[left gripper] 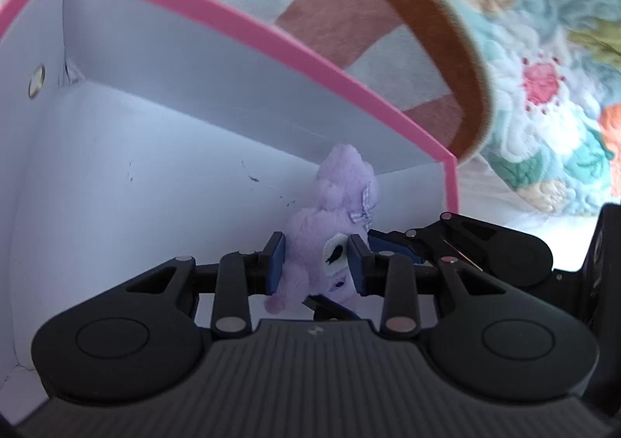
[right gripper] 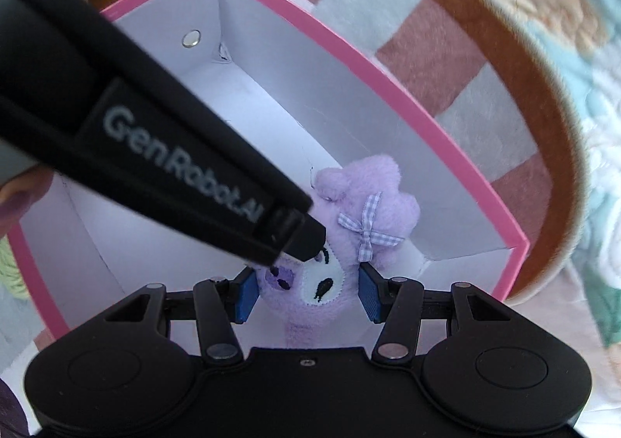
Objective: Organize objects
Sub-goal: 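Lift the purple plush toy with the left tool into the pink box, then open the left tool and withdraw it from the box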
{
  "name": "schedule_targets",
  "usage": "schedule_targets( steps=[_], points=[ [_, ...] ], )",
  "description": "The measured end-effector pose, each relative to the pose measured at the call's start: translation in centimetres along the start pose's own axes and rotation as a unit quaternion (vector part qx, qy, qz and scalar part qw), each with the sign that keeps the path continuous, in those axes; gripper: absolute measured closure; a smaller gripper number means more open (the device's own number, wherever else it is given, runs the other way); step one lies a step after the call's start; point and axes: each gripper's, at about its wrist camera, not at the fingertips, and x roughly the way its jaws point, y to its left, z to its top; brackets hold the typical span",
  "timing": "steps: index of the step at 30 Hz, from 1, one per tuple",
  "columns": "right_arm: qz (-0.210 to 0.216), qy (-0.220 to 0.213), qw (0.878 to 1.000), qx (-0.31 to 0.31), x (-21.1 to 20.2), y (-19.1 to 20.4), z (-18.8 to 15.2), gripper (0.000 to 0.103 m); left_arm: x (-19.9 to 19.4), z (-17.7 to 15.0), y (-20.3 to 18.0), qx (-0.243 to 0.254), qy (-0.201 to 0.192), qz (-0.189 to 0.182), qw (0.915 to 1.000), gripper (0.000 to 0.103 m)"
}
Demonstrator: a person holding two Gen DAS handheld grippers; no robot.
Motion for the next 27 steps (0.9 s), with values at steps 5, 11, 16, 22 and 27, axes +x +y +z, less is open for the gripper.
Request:
schedule_targets(
  steps=[5,11,16,22,27],
  points=[
    [-0.008,0.017,0.999,-0.032,1.3,0.5,0.5,0.046,1.0,0.5,0.4,-0.031,0.001,0.011,0.9995,0.068],
    [-0.053,0.016,0.997,-0.054,2.0,1.6,-0.6,0.033,3.1,0.8,0.9,-0.082,0.025,0.058,0.9946,0.069],
    [-0.043,-0.026,0.999,-0.022,-0.1,1.1,-2.2,0.055,4.0,0.4,-0.4,-0.063,0.029,0.037,0.9969,0.079],
    [-0.039,-0.039,0.998,-0.008,-0.3,1.2,-3.8,0.072,5.0,0.1,-3.7,0.005,0.004,0.054,0.9985,0.079],
    [-0.029,-0.049,0.998,0.033,-0.9,2.0,-4.8,0.073,4.7,0.1,-4.9,0.038,0.005,0.066,0.9971,0.077]
  ],
)
